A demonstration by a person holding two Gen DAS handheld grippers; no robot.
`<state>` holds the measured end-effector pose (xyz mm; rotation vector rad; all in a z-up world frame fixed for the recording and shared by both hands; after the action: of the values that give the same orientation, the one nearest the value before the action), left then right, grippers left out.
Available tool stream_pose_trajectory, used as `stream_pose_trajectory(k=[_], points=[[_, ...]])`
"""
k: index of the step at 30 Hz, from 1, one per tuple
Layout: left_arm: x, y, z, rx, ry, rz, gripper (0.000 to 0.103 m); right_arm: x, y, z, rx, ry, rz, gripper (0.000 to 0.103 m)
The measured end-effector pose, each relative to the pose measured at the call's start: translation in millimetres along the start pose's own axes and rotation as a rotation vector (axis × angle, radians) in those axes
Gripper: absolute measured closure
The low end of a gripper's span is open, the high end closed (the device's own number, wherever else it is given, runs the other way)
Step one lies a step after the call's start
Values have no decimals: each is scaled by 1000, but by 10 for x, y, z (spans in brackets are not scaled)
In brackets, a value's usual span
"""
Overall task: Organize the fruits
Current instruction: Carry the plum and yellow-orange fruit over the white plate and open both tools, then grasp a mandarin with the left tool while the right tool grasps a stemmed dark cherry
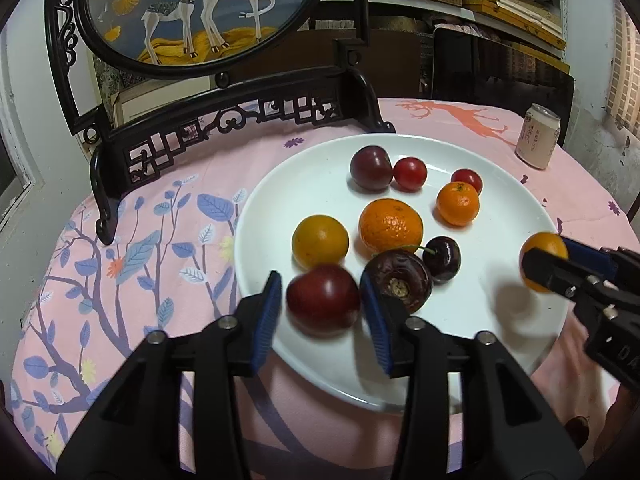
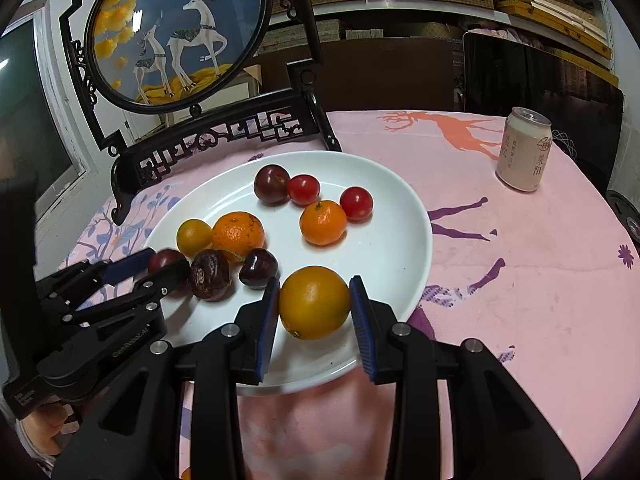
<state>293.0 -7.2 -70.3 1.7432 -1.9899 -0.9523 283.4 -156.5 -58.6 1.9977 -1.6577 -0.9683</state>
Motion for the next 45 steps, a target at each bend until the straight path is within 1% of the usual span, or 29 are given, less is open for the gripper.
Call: stream_pose_trajectory(k=[1,2,3,5,7,9,11,14,15,17,19,23,26,27,29,33,34,36,39,41,42,43,45], points=[[2,18,-10,10,0,-4,50,-4,-17,9,-6,2,1,67],[4,30,-16,15,-2,-7,43,-13,-34,27,-17,6,-4,66],[3,42,-22,21,-3,-16,33,-15,-47,31,-22,7,-6,66],[15,75,-37,35,-8,-19,22,-19,-47,39,-23,12,-4,61],[35,101,-39,38,-17,-14,22,-10,24,2,14,23,11,52],[32,131,-37,40,-27,-23,14,-2,113,-40,47,33,13,51],[3,179,-28,49,-28,-39,13,27,247,-81,82,35,15,50],[-33,249,28,47,-28,-37,11,72,434,-123,118,27,17,47],[-50,282,75,42,-22,-34,8,92,510,-129,129,18,15,45],[-75,339,152,35,-7,-29,5,115,610,-109,141,6,7,44],[-95,404,212,31,12,-21,5,126,701,-20,141,0,1,44],[-30,573,359,26,31,27,5,128,830,276,110,26,-5,44],[125,725,449,39,-18,41,5,147,982,504,112,54,9,44],[189,773,476,44,-40,45,5,169,1038,559,118,59,16,41],[341,881,542,57,-90,71,4,215,1120,617,129,53,31,40],[625,1025,588,93,-162,119,2,394,1302,664,160,-14,36,39],[722,1043,605,97,-183,144,2,437,1326,672,162,-28,38,39],[841,1057,614,107,-217,156,2,520,1358,680,165,-62,42,39],[1005,1020,666,106,-300,128,2,618,1354,670,156,-110,42,39],[1046,901,719,61,-343,85,2,661,1328,669,143,-132,38,39],[1028,874,720,47,-335,107,2,668,1325,672,139,-136,38,39],[976,881,715,47,-315,109,2,673,1323,676,137,-139,37,39],[774,928,672,65,-266,59,2,667,1341,674,142,-136,37,39]])
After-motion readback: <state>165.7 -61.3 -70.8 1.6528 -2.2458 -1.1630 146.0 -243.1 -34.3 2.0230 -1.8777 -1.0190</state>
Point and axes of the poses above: each gripper's, at about its wrist camera, not at the fingertips, and y roughly against the way its jaws point, x to its right, z to its underside, the point moved 7 cm from there along -y, roughly the way its jaws point, and after that the axes turned 9 degrees about -y, right-handed, at the moved point
